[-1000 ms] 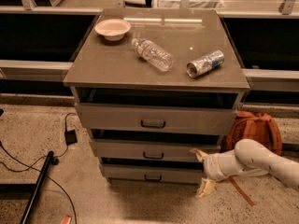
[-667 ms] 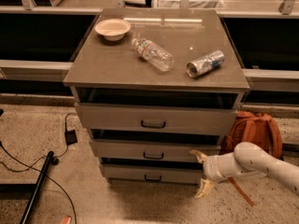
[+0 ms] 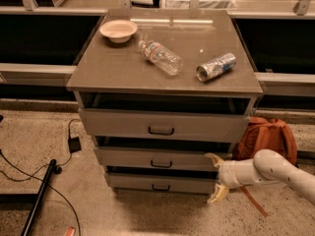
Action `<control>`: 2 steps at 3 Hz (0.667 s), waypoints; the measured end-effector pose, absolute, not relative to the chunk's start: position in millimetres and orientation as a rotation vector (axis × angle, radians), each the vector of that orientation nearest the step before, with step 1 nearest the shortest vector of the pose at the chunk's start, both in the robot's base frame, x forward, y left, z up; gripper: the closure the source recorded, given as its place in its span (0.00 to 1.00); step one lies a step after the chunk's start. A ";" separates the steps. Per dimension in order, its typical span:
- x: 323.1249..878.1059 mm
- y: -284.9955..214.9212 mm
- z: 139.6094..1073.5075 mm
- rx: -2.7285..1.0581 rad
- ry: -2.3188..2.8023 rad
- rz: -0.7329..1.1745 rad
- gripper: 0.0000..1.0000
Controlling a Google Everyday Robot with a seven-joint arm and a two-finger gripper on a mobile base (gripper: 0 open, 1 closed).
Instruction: Open middle drawer
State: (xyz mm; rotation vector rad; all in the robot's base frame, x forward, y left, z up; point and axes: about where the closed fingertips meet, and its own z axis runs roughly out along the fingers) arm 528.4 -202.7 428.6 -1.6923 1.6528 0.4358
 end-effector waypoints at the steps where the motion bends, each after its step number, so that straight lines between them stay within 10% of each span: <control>1: 539.6 -203.5 432.9 -1.694 1.652 0.409 0.00; 2: 552.8 -204.4 435.7 -1.692 1.661 0.380 0.00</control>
Offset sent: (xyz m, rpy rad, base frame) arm 0.0415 -0.0081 0.0133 -0.0491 -0.0468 -0.0453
